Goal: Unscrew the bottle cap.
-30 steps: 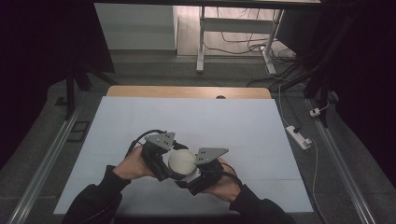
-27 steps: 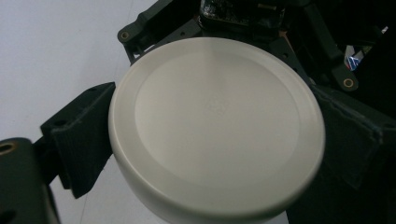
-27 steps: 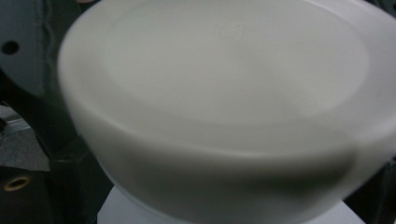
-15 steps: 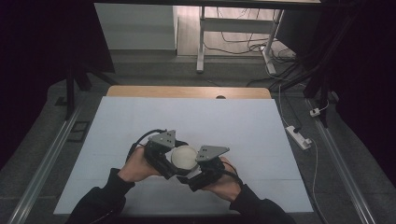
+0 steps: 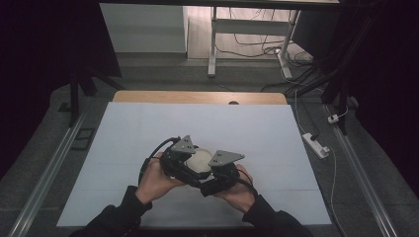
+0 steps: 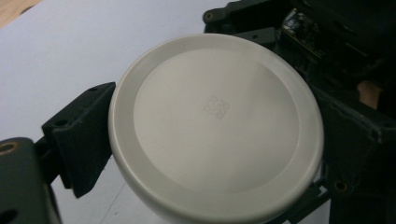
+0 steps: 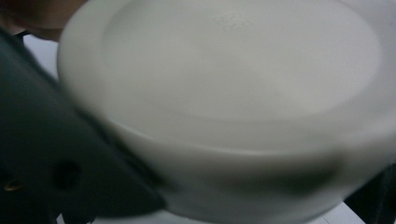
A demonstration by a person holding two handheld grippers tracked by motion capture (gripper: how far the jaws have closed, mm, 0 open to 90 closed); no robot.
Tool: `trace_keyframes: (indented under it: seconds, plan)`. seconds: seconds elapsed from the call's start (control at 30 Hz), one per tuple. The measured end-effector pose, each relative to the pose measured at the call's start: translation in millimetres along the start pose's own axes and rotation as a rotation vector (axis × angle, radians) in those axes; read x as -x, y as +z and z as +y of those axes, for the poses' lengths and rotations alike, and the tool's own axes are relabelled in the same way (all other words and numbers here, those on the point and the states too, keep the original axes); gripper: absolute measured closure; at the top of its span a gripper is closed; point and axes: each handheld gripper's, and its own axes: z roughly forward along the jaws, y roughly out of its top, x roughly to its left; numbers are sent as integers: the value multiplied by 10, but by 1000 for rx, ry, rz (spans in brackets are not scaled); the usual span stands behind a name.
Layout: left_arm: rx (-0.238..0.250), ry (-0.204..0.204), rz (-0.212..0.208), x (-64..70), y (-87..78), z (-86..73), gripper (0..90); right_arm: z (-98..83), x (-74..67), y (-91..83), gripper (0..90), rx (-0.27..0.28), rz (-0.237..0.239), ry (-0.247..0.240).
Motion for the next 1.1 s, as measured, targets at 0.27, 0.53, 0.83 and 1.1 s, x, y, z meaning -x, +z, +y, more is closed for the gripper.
trace_keyframes:
  seconds: [0.27, 0.53, 0.83, 1.1]
  plan:
    - [37, 9, -65, -46, -103, 40, 19, -3, 15, -17, 65, 9, 22, 11]
    - [0, 193, -189, -120, -279, -32, 19, 6, -23, -31, 65, 30, 121, -26]
    - [18, 277, -327, -150, -242, -114, 72, 31, -144, -42, 65, 41, 221, -88]
    - [3, 204, -253, -136, -180, -105, 77, 26, -127, -23, 65, 14, 172, -74]
